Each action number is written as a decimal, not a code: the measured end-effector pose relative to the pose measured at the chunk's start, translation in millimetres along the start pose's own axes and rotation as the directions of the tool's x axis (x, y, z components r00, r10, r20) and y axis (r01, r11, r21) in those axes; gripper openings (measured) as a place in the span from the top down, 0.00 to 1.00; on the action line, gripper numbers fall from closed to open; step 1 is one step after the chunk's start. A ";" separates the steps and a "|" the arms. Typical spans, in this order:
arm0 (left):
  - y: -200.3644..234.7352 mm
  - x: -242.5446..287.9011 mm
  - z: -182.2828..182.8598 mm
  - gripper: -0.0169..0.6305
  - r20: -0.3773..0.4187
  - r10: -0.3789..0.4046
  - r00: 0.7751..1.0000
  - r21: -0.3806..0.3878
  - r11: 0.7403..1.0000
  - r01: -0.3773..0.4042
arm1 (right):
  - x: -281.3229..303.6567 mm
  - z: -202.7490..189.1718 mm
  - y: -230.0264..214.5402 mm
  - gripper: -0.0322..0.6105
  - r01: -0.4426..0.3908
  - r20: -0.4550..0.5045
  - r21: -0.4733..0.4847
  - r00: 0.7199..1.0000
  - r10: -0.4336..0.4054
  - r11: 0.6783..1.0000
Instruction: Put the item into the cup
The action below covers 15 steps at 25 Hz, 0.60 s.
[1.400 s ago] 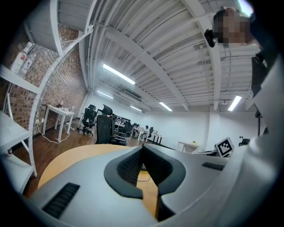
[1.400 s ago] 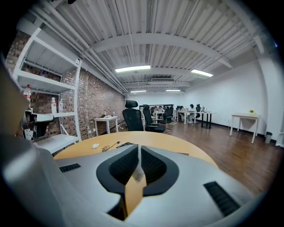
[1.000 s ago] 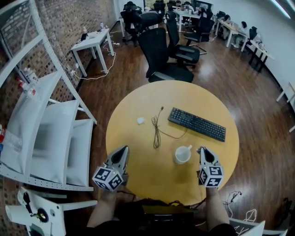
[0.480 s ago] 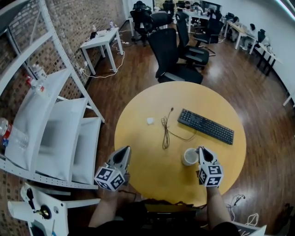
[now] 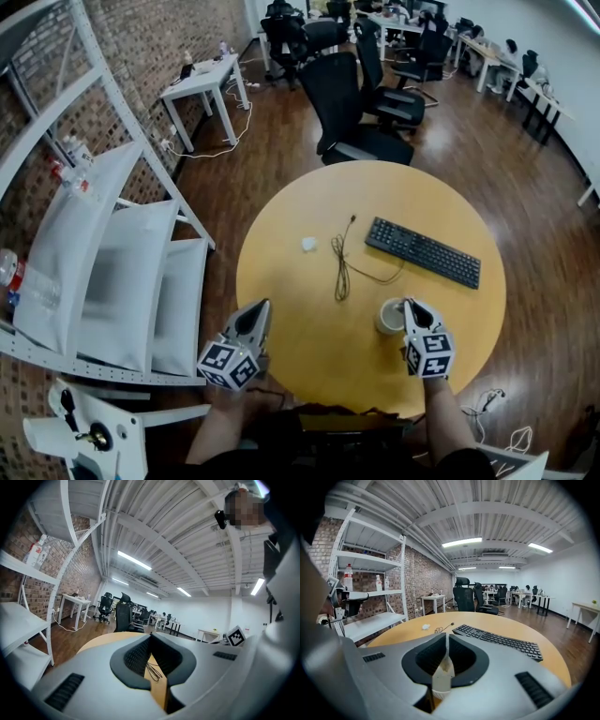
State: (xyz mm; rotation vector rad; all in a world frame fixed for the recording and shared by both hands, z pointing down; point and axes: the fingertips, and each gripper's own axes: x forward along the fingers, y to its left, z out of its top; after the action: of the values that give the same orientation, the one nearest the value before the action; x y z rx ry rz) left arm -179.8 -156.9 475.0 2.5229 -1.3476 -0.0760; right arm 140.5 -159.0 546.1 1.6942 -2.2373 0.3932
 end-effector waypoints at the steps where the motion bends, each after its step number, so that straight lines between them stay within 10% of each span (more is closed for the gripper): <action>1: 0.6 0.4 -1.0 0.99 -0.002 0.000 1.000 -0.002 1.000 0.000 | 1.1 -1.8 0.9 0.92 -0.002 -0.006 -0.001 1.000 0.002 1.000; 15: -4.3 2.7 -25.2 0.99 -0.048 -0.010 0.999 -0.055 0.998 0.007 | 12.9 -35.7 1.2 0.92 -0.022 -0.096 -0.007 0.995 0.021 1.000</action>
State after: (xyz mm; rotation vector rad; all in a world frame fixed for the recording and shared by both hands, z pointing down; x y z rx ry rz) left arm -170.4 -151.3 498.2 2.4688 -1.2983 -0.0525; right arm 138.8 -156.0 583.9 1.6131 -2.1867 0.4597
